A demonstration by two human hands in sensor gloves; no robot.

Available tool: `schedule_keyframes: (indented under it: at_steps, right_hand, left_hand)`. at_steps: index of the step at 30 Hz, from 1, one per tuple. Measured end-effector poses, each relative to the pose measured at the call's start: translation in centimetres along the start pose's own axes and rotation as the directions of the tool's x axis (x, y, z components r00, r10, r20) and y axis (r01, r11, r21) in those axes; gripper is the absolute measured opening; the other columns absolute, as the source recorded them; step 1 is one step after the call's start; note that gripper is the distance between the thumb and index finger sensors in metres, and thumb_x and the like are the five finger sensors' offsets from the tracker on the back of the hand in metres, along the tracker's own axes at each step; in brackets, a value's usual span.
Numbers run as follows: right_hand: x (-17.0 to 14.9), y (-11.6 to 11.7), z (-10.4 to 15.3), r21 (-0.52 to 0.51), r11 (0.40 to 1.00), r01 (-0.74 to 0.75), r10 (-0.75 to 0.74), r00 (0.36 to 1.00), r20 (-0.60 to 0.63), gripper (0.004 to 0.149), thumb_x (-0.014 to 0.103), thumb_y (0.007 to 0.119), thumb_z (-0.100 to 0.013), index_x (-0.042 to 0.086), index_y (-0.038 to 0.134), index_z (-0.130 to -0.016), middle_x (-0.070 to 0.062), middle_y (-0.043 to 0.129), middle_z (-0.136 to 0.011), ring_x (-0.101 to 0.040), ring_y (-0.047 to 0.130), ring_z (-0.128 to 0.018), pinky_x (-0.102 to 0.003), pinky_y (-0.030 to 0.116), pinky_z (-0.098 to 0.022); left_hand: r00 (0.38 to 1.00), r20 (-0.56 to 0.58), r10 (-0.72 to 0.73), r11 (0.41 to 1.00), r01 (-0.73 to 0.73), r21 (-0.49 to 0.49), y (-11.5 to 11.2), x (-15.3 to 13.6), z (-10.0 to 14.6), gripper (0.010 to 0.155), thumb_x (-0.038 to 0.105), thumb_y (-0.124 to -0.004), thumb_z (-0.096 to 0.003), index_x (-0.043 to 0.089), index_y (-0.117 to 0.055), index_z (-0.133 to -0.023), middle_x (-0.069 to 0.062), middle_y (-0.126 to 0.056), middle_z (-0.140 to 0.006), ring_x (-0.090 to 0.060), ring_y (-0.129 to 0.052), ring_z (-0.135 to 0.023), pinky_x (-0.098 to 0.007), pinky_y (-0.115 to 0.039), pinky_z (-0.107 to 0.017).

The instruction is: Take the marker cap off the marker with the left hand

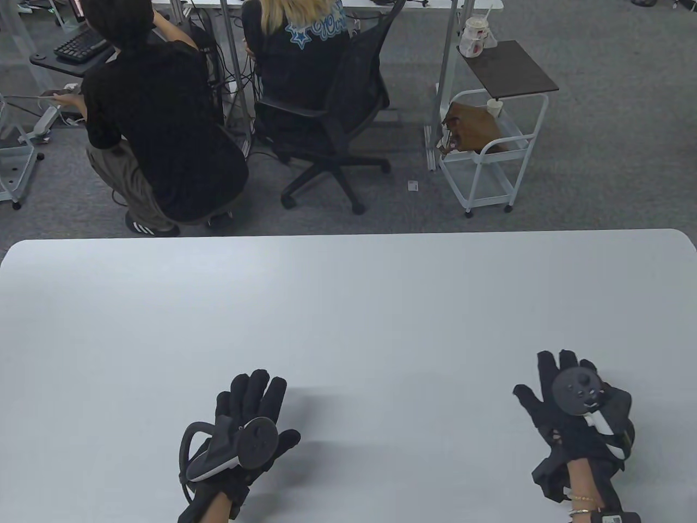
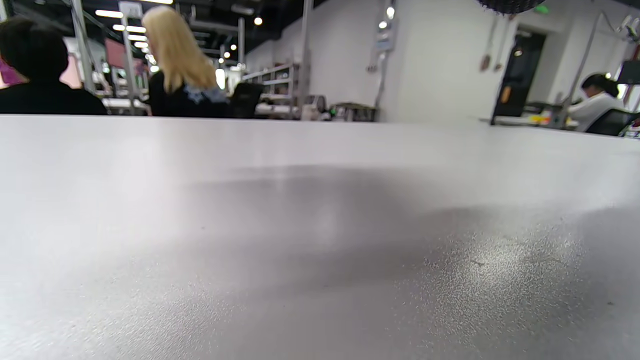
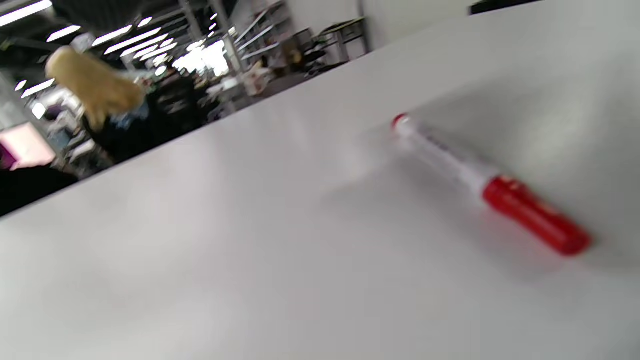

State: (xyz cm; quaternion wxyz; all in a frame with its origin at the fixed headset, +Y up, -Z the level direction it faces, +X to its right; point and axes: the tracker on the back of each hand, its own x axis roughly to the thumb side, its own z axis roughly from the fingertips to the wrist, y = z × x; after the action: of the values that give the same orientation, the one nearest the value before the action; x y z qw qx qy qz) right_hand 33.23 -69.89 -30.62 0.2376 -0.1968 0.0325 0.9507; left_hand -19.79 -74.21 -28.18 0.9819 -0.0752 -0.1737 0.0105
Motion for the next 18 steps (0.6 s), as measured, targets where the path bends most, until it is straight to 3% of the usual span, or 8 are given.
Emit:
schedule_keyframes:
  at_steps: [3,7,13,16,18]
  right_hand:
    - [-3.0,-1.2,-0.9,-0.063,0.998,0.025,-0.037,0.979,-0.2,0.076,0.057,0.065,-0.048,0.034,0.031,-0.112,-0.009,0.017,-0.12,-0.039,0.014,-0.111,-0.059,0.018,-0.08]
    - [-5.3,0.4,-2.3,0.06,0.997,-0.039,0.055,0.949,-0.31,0.077,0.056,0.066,-0.048,0.028,0.034,-0.113,-0.013,0.027,-0.119,-0.043,0.03,-0.11,-0.059,0.029,-0.079]
    - [-4.8,4.2,-3.6,0.21,0.938,-0.275,0.335,0.877,-0.345,0.076,0.056,0.07,-0.046,0.021,0.048,-0.11,-0.017,0.048,-0.112,-0.042,0.059,-0.099,-0.059,0.05,-0.074]
    - [-3.8,4.8,-4.0,0.208,0.89,-0.405,0.455,0.806,-0.378,0.073,0.055,0.072,-0.045,0.02,0.052,-0.106,-0.015,0.06,-0.104,-0.037,0.072,-0.089,-0.057,0.058,-0.071]
    - [-3.3,4.8,-4.2,0.221,0.885,-0.41,0.466,0.796,-0.385,0.067,0.053,0.073,-0.045,0.019,0.059,-0.101,-0.016,0.068,-0.096,-0.034,0.08,-0.079,-0.056,0.063,-0.068]
  left_hand:
    - [1.0,0.008,0.007,1.0,-0.007,-0.003,0.0,0.2,0.0,0.089,0.07,-0.044,-0.0552,0.021,-0.003,-0.117,-0.025,-0.008,-0.124,-0.059,-0.023,-0.113,-0.069,-0.029,-0.076]
    - [1.0,0.015,0.001,1.0,-0.001,-0.015,0.0,0.4,-0.1,0.089,0.07,-0.044,-0.0553,0.021,-0.003,-0.117,-0.025,-0.008,-0.124,-0.058,-0.023,-0.113,-0.069,-0.029,-0.076]
    - [1.0,0.015,0.003,1.0,-0.003,-0.028,-0.1,0.4,-0.2,0.089,0.07,-0.044,-0.0554,0.021,-0.003,-0.118,-0.025,-0.009,-0.124,-0.058,-0.025,-0.113,-0.069,-0.03,-0.076]
    - [1.0,0.014,0.001,0.999,0.0,-0.039,-0.2,0.4,-0.2,0.089,0.07,-0.044,-0.0555,0.021,-0.004,-0.118,-0.025,-0.01,-0.124,-0.058,-0.025,-0.113,-0.069,-0.031,-0.076]
    - [1.0,0.014,-0.002,0.999,0.002,-0.044,-0.2,0.4,-0.2,0.089,0.07,-0.044,-0.0554,0.021,-0.004,-0.118,-0.025,-0.01,-0.124,-0.058,-0.026,-0.113,-0.069,-0.031,-0.076]
